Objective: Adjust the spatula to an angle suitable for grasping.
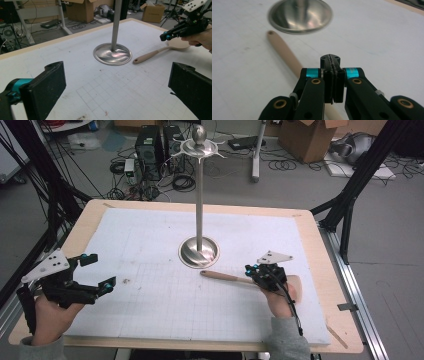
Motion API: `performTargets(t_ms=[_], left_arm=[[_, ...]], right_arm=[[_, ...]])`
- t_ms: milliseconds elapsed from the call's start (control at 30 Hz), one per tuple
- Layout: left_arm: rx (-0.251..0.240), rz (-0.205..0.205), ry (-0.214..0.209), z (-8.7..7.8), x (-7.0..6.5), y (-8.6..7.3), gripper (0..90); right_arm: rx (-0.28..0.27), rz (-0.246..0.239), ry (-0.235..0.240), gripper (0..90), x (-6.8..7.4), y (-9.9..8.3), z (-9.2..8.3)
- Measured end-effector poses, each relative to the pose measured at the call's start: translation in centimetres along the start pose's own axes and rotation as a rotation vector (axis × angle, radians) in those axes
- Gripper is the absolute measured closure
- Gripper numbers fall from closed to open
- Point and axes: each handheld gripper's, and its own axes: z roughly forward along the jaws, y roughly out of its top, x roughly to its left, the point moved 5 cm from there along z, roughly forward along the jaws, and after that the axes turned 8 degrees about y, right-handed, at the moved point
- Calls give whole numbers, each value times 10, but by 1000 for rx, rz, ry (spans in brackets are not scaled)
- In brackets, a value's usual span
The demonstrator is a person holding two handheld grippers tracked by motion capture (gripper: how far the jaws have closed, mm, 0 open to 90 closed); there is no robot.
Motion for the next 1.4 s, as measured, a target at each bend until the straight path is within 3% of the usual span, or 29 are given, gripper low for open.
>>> performTargets(t_ms=[33, 233, 367, 567, 767, 1167, 1400], left_arm=[[-1, 2, -1, 0, 0, 0, 17], [3, -2, 2, 0, 1, -1, 17], [4, -6, 6, 1, 2, -2, 17], [8, -4, 5, 1, 1, -2, 17], [8, -7, 2, 3, 2, -2, 17], [9, -12, -7, 6, 1, -2, 17], [9, -11, -11, 7, 0, -1, 17]], right_arm=[[13, 8, -31, 900, -10, -5, -8], [59, -4, -47, 900, -29, -15, -15], [95, 7, -42, 900, -33, -20, -11], [229, -1, -38, 900, -40, -32, 1], [298, 0, -24, 900, -42, -39, 0], [324, 45, 1, 900, -38, -49, -13], [316, 73, -23, 900, -34, -58, -25]])
